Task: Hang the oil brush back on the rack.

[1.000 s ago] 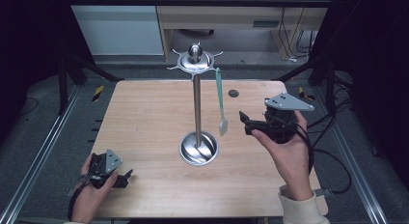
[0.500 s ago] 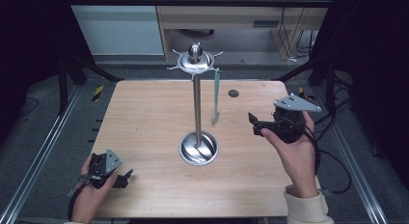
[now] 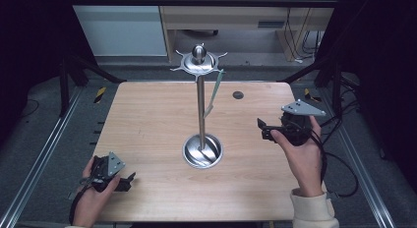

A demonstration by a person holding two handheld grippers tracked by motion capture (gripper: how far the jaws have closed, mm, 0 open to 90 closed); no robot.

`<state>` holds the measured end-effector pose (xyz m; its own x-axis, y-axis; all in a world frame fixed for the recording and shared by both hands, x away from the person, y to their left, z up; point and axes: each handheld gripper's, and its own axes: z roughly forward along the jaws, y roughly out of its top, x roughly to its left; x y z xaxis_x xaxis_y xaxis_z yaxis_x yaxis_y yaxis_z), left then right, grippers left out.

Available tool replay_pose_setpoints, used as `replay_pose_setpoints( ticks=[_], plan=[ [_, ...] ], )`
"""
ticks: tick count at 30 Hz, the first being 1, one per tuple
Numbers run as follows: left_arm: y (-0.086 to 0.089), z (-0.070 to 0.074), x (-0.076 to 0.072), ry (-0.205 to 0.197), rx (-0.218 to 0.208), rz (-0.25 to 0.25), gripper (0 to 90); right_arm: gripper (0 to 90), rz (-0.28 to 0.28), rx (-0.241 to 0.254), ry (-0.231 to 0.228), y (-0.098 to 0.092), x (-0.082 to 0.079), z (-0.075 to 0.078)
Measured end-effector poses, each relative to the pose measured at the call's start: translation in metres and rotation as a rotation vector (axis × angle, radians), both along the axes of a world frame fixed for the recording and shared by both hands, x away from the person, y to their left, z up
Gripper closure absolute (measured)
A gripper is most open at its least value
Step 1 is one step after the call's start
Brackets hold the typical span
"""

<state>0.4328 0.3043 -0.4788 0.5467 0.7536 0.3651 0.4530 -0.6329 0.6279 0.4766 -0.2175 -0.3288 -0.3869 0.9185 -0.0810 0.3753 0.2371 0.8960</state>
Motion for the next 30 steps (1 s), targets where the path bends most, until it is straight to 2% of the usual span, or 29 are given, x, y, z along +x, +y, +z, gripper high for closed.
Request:
replay_pose_setpoints(
  ticks=[6, 10, 20, 30],
  plan=[
    [0.001, 0.000, 0.000, -0.002, -0.003, 0.002, 3.6, 7.3, -0.015, -0.013, 0.044, -0.005, 0.010, -0.021],
    [0.001, 0.000, 0.000, -0.001, -0.003, 0.002, 3.6, 7.3, -0.017, -0.021, 0.071, -0.006, 0.013, -0.030],
    [0.001, 0.000, 0.000, -0.002, -0.003, 0.002, 3.6, 7.6, -0.027, -0.024, 0.101, -0.009, 0.017, -0.041],
    [0.001, 0.000, 0.000, -0.002, -0.002, 0.002, 3.6, 8.0, -0.036, -0.030, 0.111, -0.010, 0.020, -0.048]
  ],
)
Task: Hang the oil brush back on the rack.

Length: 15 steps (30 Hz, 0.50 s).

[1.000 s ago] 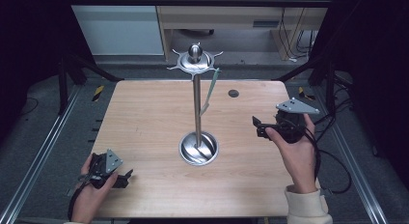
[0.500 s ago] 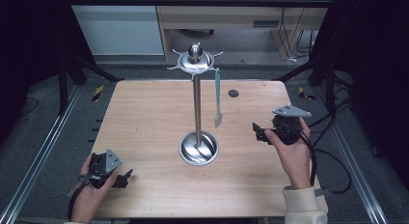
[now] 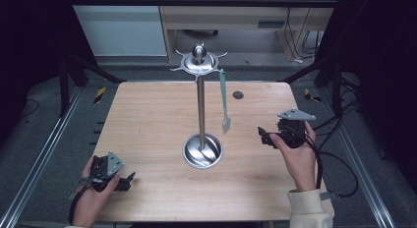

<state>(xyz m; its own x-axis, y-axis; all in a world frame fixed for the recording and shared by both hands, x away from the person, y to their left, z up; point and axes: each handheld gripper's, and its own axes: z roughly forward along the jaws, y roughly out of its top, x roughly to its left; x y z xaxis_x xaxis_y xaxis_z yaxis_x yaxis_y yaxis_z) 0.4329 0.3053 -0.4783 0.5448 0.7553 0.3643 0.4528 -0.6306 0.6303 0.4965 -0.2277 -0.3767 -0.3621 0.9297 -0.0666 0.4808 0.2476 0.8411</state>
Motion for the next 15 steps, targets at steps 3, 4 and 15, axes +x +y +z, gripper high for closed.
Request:
replay_pose_setpoints(
  ticks=[3, 4, 15],
  plan=[
    [0.000, 0.000, 0.000, -0.001, -0.001, 0.001, 3.6, 8.1, -0.002, -0.001, 0.012, 0.001, 0.001, -0.004],
    [0.000, 0.000, 0.000, -0.001, -0.001, 0.001, 3.6, 8.2, 0.001, -0.003, 0.013, 0.001, 0.002, -0.005],
    [0.000, 0.000, 0.000, 0.000, 0.000, -0.001, 3.6, 8.2, 0.004, -0.030, 0.048, 0.009, 0.006, -0.018]
  ],
)
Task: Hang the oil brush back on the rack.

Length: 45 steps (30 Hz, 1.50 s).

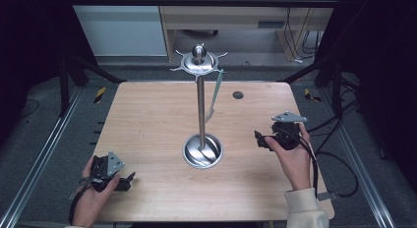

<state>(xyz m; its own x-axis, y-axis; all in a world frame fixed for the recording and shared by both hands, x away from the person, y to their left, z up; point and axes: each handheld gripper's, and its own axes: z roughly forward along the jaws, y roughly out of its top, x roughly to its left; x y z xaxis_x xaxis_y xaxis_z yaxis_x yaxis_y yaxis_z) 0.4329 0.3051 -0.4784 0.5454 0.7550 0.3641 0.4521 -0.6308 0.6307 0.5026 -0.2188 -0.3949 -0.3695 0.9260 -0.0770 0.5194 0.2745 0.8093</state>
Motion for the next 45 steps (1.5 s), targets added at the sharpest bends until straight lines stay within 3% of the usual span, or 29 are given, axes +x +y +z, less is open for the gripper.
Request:
replay_pose_setpoints(
  ticks=[17, 32, 38, 45],
  plan=[
    [-0.001, -0.001, 0.000, 0.004, 0.005, -0.002, 3.6, 8.2, 0.039, -0.033, 0.068, 0.016, 0.009, -0.028],
    [-0.001, -0.001, 0.000, 0.008, 0.007, -0.004, 3.6, 12.5, 0.080, 0.004, 0.135, 0.026, 0.016, -0.056],
    [-0.002, -0.001, 0.000, 0.010, 0.010, -0.006, 3.6, 14.5, 0.106, 0.028, 0.110, 0.029, 0.017, -0.069],
    [-0.001, -0.001, 0.000, 0.010, 0.011, -0.006, 3.6, 14.5, 0.139, -0.006, 0.093, 0.038, 0.019, -0.080]
  ],
)
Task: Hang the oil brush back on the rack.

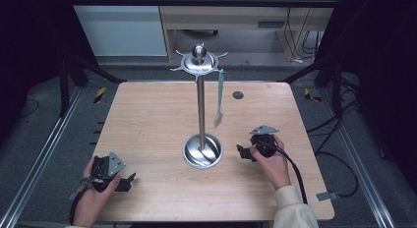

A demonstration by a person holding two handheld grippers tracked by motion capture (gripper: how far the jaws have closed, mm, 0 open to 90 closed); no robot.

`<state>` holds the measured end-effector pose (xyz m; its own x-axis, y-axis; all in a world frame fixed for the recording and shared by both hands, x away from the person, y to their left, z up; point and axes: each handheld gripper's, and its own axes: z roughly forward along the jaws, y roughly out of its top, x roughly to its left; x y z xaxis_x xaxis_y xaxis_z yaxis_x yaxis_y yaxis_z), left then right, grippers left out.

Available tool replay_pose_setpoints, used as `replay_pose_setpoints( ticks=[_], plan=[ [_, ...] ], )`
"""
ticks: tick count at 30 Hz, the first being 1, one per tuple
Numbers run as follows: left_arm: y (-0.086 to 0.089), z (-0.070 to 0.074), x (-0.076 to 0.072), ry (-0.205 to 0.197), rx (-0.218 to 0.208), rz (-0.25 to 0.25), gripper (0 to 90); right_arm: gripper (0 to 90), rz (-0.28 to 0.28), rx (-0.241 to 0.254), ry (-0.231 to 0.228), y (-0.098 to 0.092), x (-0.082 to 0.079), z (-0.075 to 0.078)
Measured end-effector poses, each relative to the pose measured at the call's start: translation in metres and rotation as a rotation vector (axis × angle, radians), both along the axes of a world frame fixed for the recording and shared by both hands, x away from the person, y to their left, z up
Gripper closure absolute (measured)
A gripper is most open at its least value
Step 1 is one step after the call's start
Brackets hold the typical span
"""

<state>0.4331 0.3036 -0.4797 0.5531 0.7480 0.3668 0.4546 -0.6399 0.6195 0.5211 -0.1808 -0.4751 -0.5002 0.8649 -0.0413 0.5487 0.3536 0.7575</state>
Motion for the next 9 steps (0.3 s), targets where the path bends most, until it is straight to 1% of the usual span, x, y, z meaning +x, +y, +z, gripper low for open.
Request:
replay_pose_setpoints(
  ticks=[5, 9],
  plan=[
    [0.0001, 0.0000, 0.0000, 0.000, 0.000, 0.001, 3.6, 14.5, 0.031, 0.007, -0.015, 0.0063, -0.0007, -0.0067],
    [0.0000, 0.0001, -0.0002, -0.001, -0.001, 0.001, 3.6, 14.2, 0.043, 0.013, -0.021, 0.0072, -0.0014, -0.0083]
  ],
)
